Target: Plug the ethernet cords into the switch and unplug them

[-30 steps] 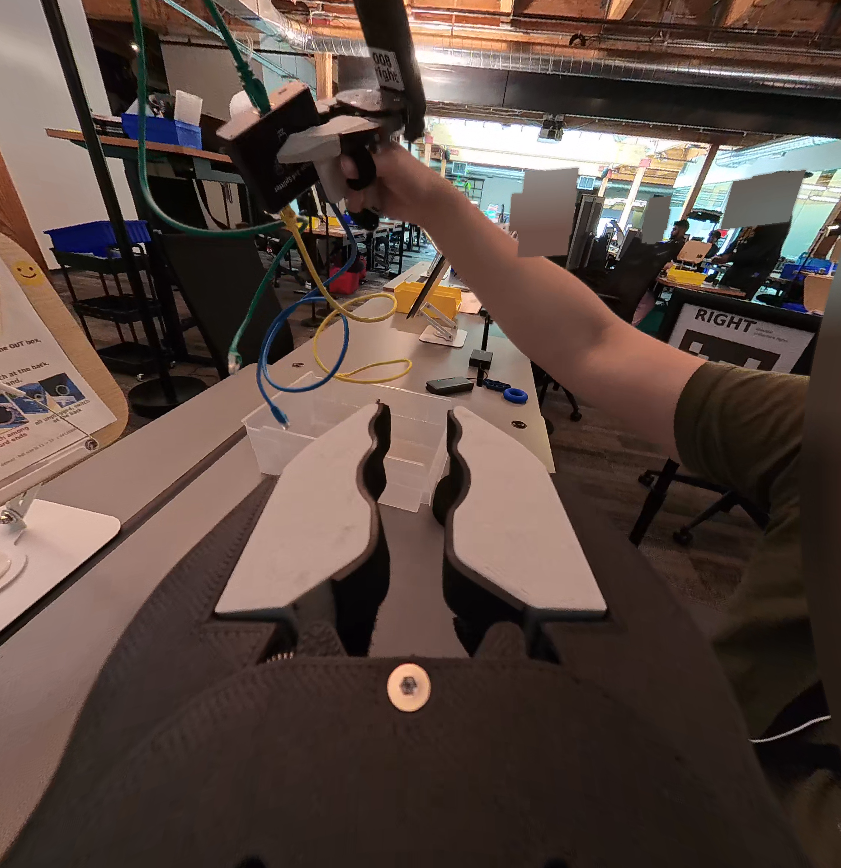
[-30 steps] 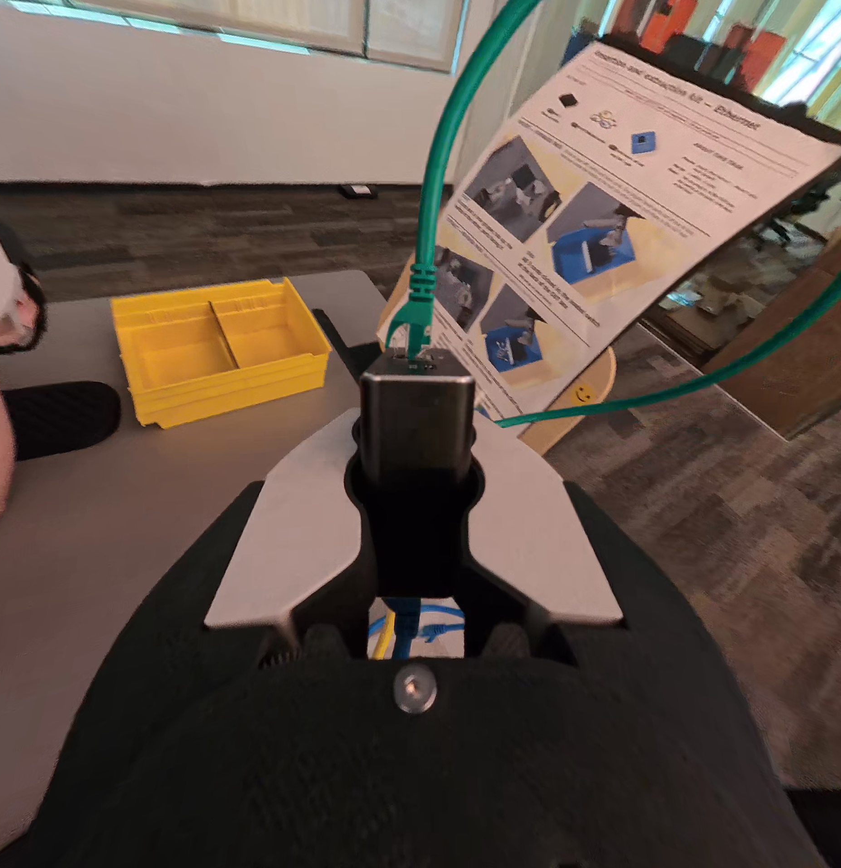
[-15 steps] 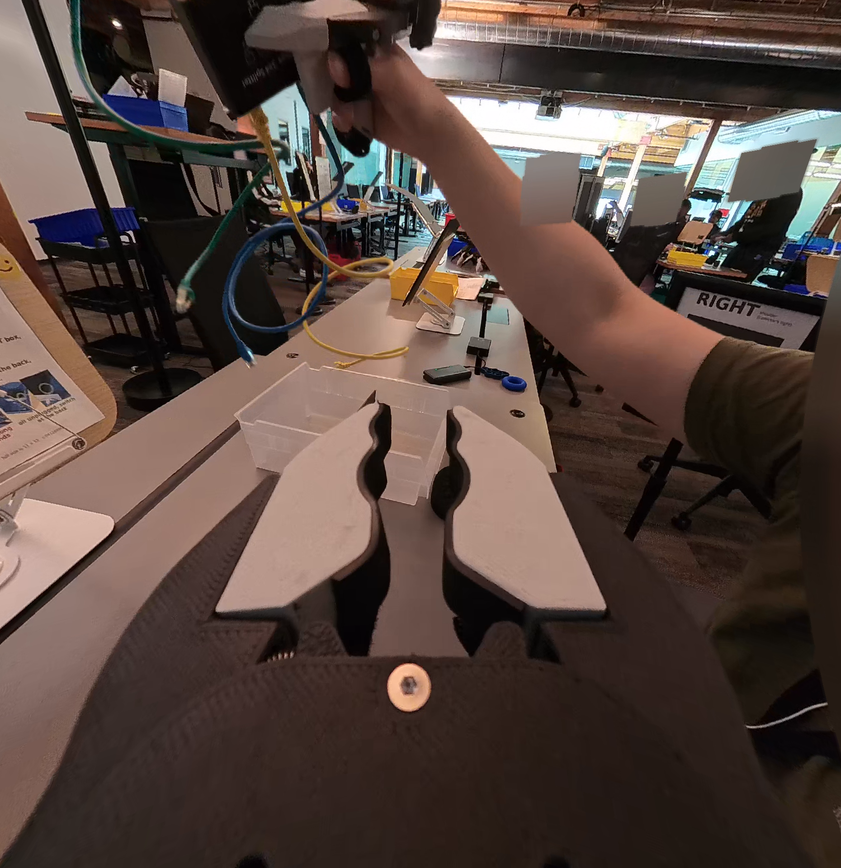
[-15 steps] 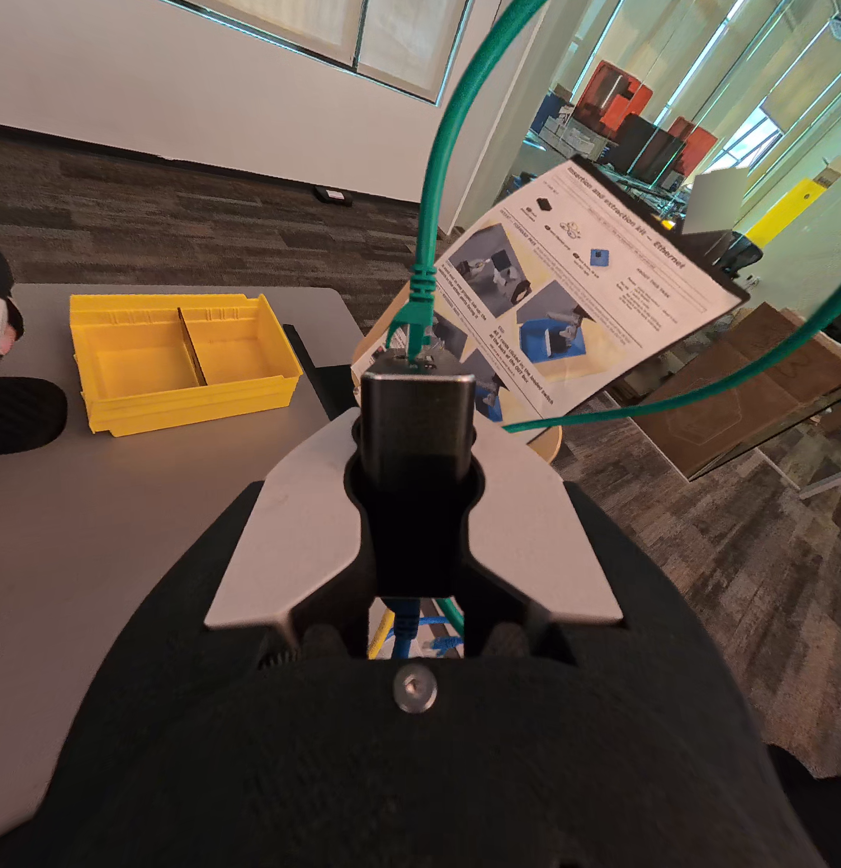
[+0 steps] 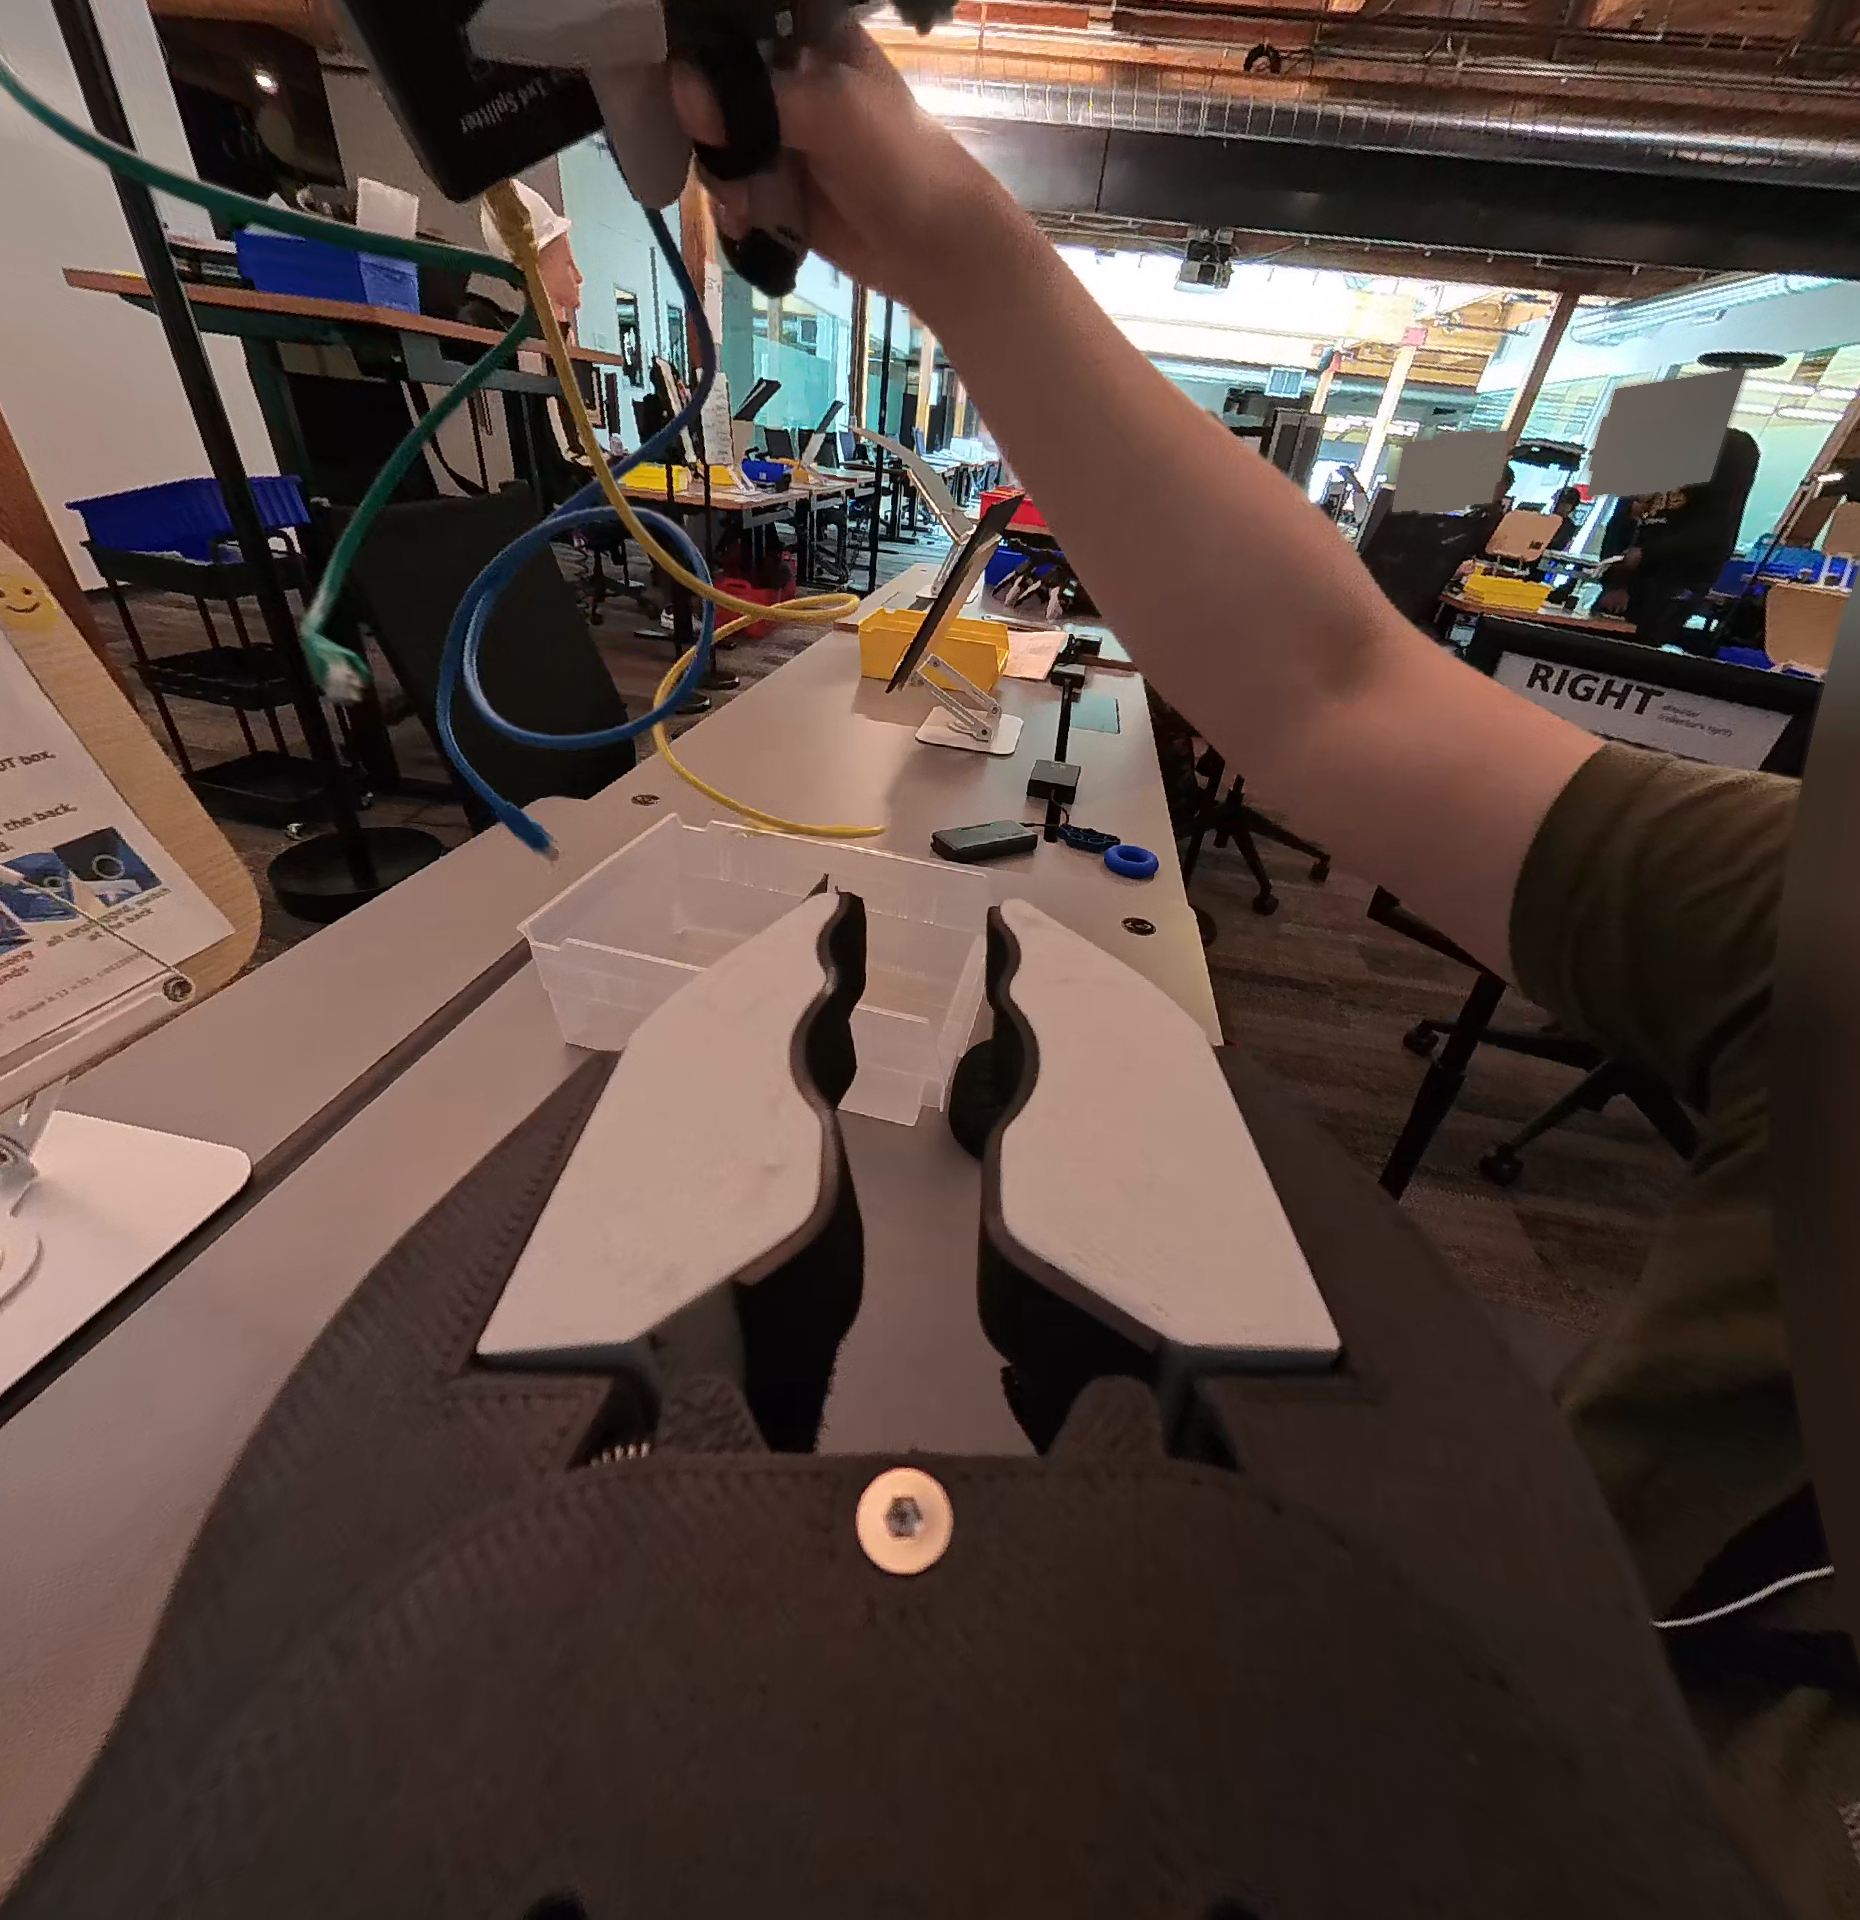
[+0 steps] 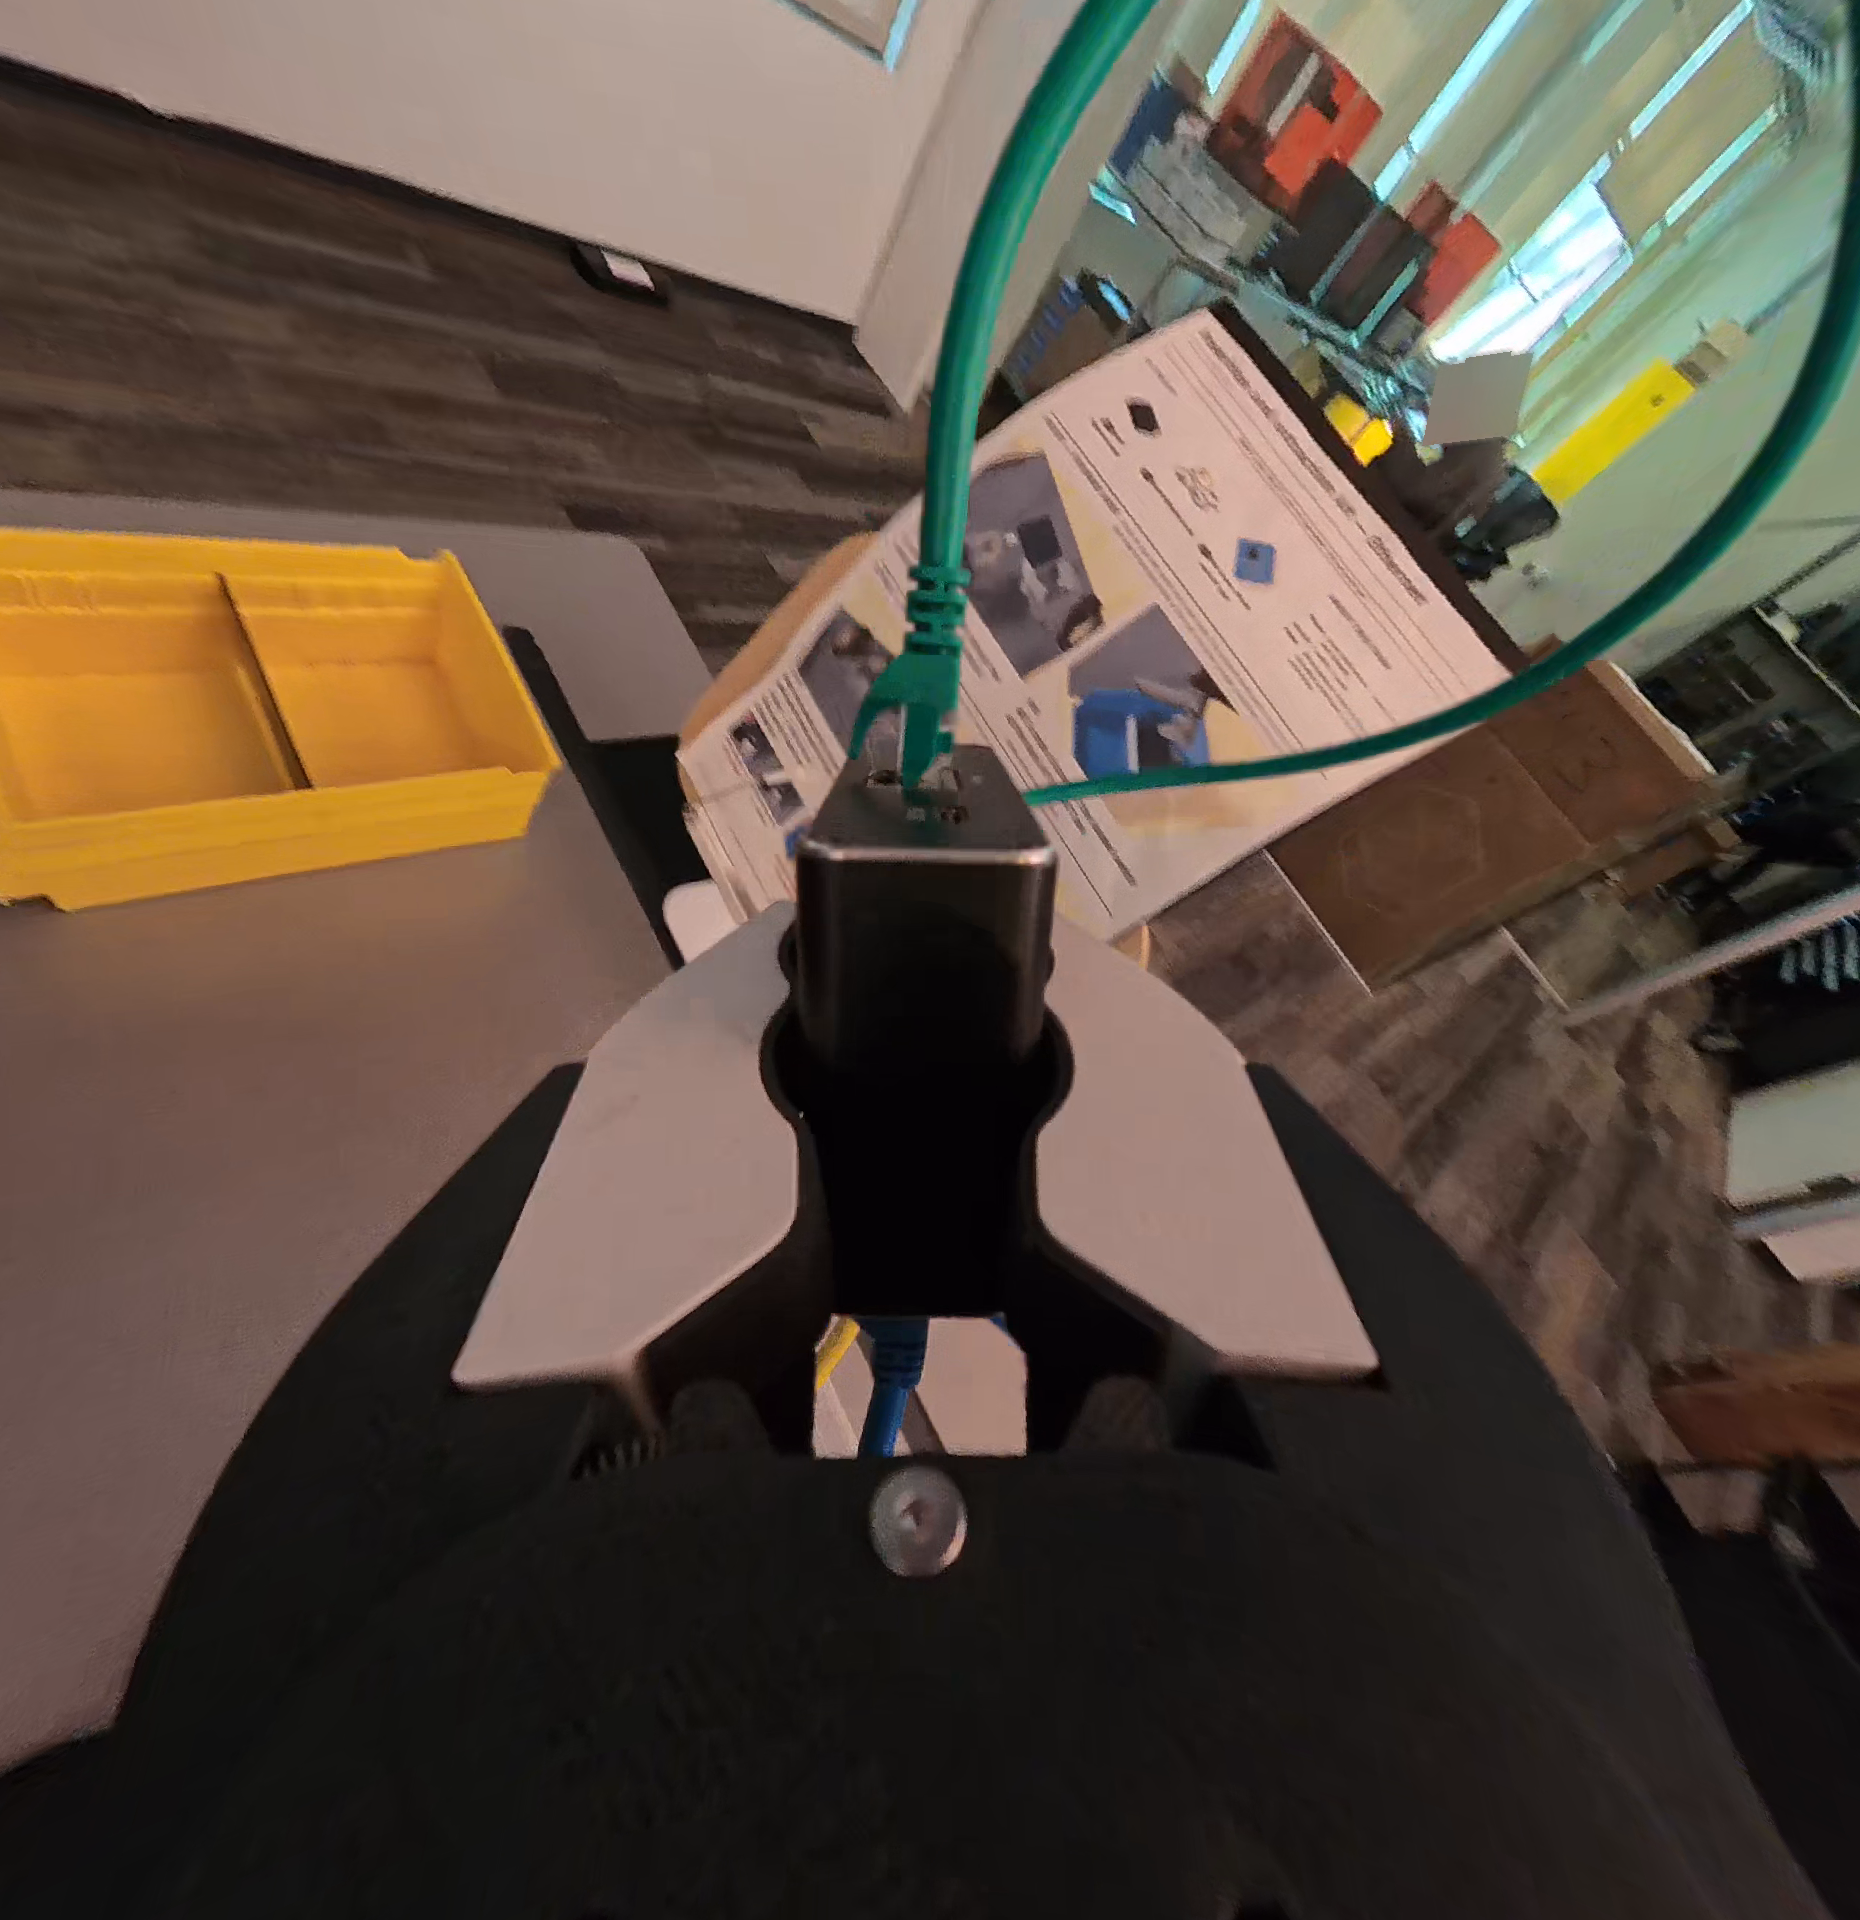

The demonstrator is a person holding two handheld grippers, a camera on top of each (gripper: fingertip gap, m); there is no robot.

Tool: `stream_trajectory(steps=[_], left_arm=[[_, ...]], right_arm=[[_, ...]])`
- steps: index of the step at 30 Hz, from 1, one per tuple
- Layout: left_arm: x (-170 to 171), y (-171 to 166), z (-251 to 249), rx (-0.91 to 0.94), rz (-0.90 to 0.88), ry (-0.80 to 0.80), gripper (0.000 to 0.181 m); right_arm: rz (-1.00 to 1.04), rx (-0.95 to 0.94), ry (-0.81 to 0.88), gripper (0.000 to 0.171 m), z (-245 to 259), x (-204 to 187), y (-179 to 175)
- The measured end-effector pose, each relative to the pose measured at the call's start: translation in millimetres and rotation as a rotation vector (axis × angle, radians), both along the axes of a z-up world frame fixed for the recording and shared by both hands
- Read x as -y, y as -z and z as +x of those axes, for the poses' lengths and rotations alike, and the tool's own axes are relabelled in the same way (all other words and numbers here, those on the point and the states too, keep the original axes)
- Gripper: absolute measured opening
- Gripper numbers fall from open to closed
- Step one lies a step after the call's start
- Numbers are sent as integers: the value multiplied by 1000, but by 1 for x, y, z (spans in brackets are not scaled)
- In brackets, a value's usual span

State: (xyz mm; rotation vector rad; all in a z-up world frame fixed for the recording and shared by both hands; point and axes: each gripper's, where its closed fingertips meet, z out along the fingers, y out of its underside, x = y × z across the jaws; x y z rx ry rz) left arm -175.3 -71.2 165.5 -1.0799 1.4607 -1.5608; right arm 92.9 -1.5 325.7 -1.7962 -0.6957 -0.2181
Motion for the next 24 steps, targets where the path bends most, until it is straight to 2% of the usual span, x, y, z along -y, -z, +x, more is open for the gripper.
stream_trajectory(steps=[5, 13, 18, 24], left_arm=[[0, -1, -2, 9, -5, 4, 21], [3, -2, -2, 10, 0, 14, 22], [2, -1, 0, 7, -5, 13, 21], [5, 1, 3, -8, 7, 12, 21]], right_arm=[[-95, 71, 156, 37, 41, 12, 24], [-175, 36, 318, 38, 112, 45, 69], [-117, 60, 302, 38, 110, 52, 52], [13, 79, 189, 37, 67, 42, 7]])
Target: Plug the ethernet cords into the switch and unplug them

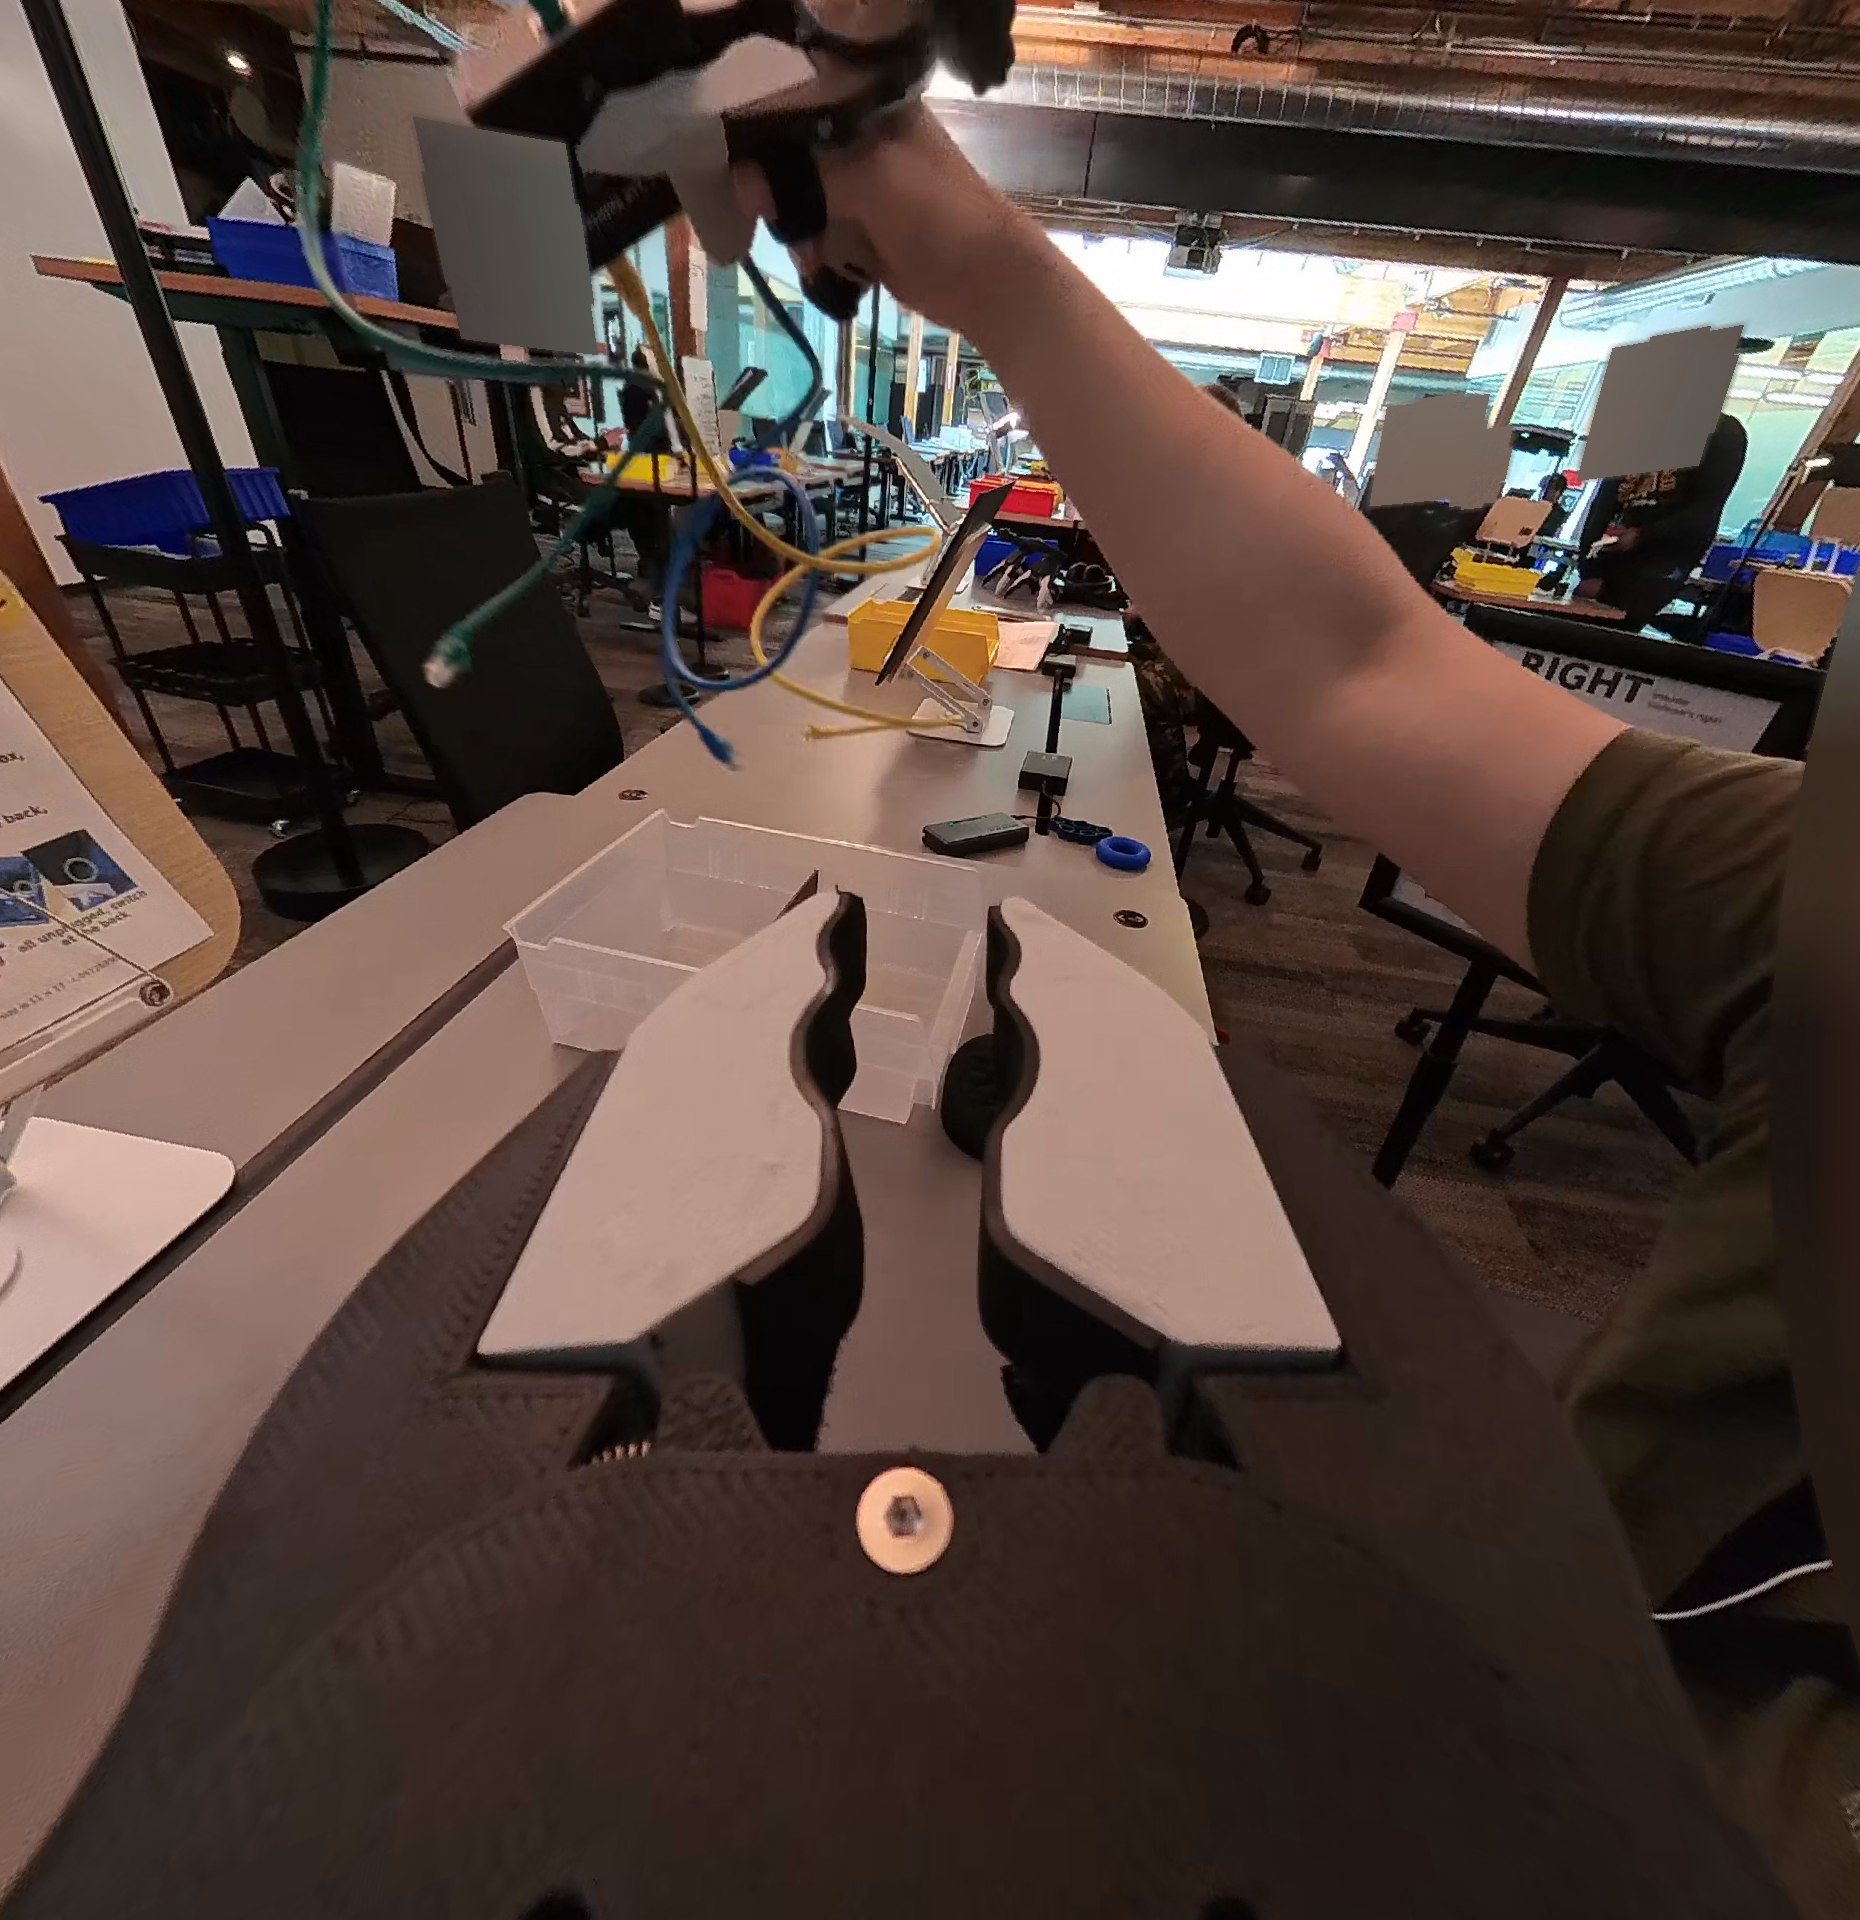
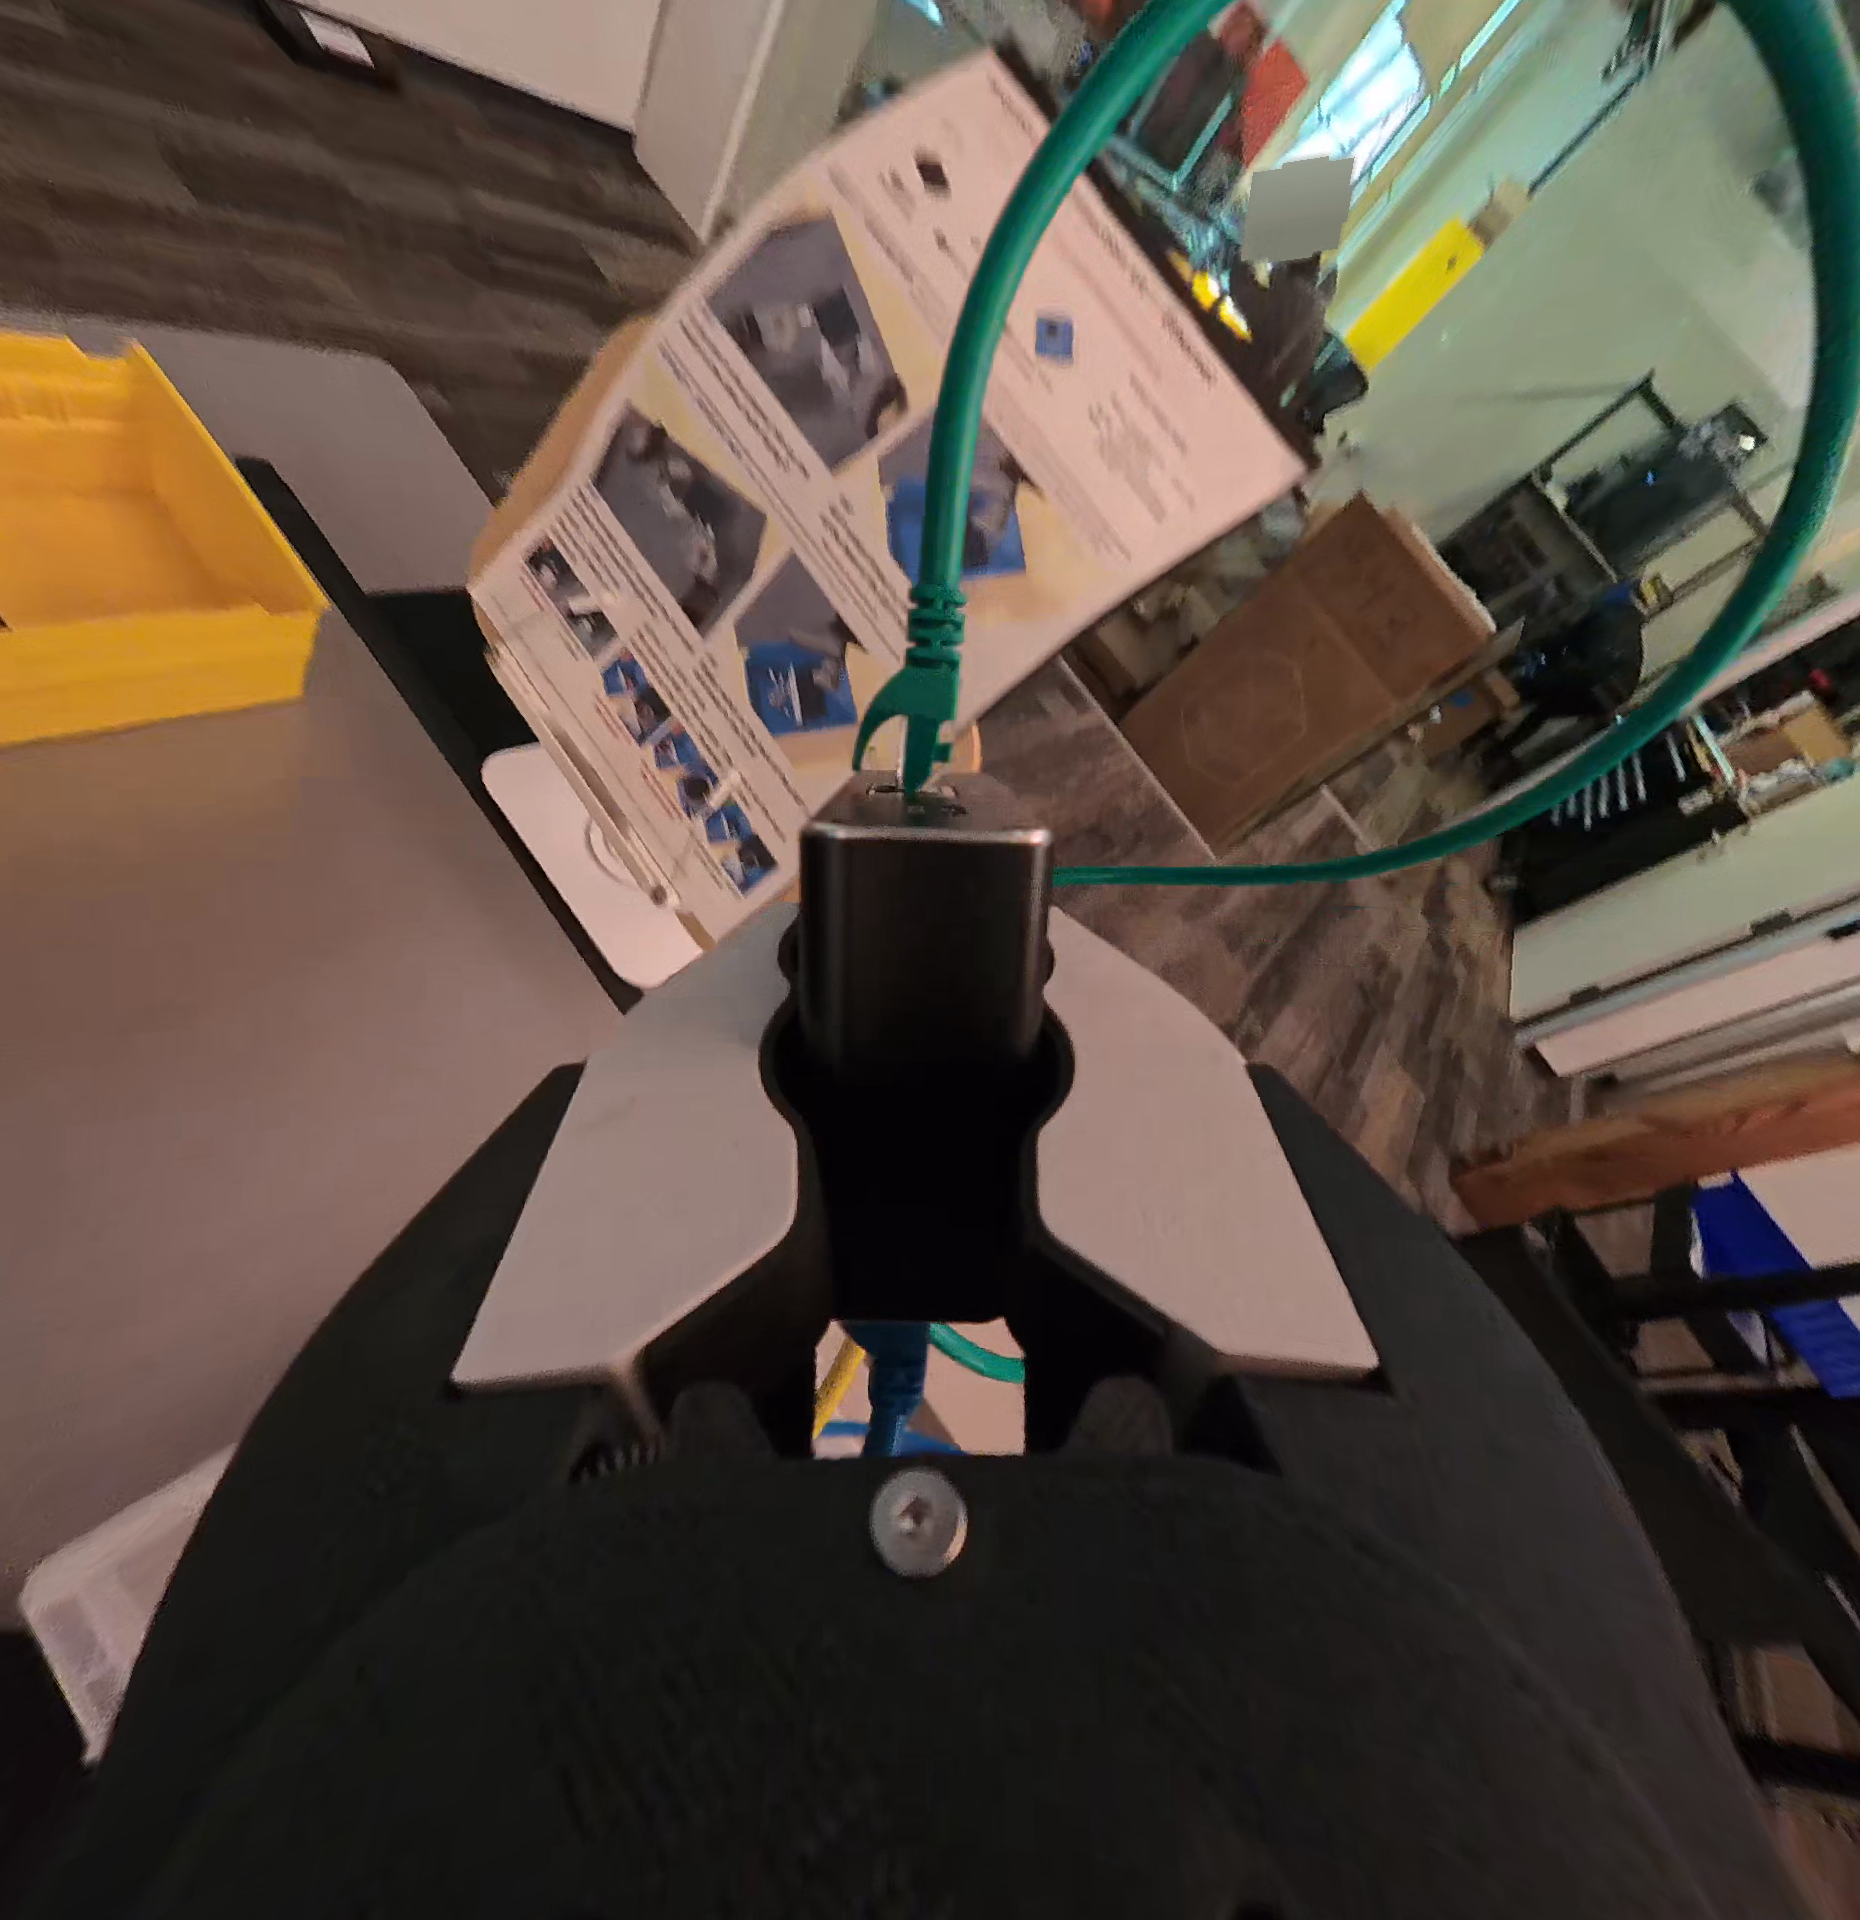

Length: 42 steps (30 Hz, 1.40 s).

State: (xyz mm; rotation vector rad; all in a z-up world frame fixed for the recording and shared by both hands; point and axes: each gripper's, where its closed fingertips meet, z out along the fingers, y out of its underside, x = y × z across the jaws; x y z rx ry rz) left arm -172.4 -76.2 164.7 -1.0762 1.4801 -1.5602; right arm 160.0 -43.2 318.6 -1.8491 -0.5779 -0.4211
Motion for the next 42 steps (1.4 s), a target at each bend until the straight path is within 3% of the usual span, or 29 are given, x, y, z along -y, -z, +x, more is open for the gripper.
stream_trajectory(steps=[4, 8, 14, 19, 28, 32, 42], left_arm=[[2, 1, 1, -7, 8, -1, 21], [1, 1, 1, -8, 7, -2, 22], [-2, 1, -2, -1, -8, -1, 21], [-4, 0, -4, 8, -13, 0, 21], [-2, 1, 0, -3, -21, 15, 21], [2, 3, 5, -17, -12, 20, 21], [19, 15, 23, -90, 46, 41, 21]], right_arm=[[33, -52, -81, 37, -27, -11, -14], [6, -115, -151, 37, -43, -21, -6], [-44, -215, -263, 37, -33, -22, 40], [-2, -307, -376, 37, -6, 3, 92], [-156, -492, -285, 37, 51, 51, 239], [-393, -449, -203, 37, 58, 58, 298], [-847, -367, 70, 37, 52, 13, 367]])
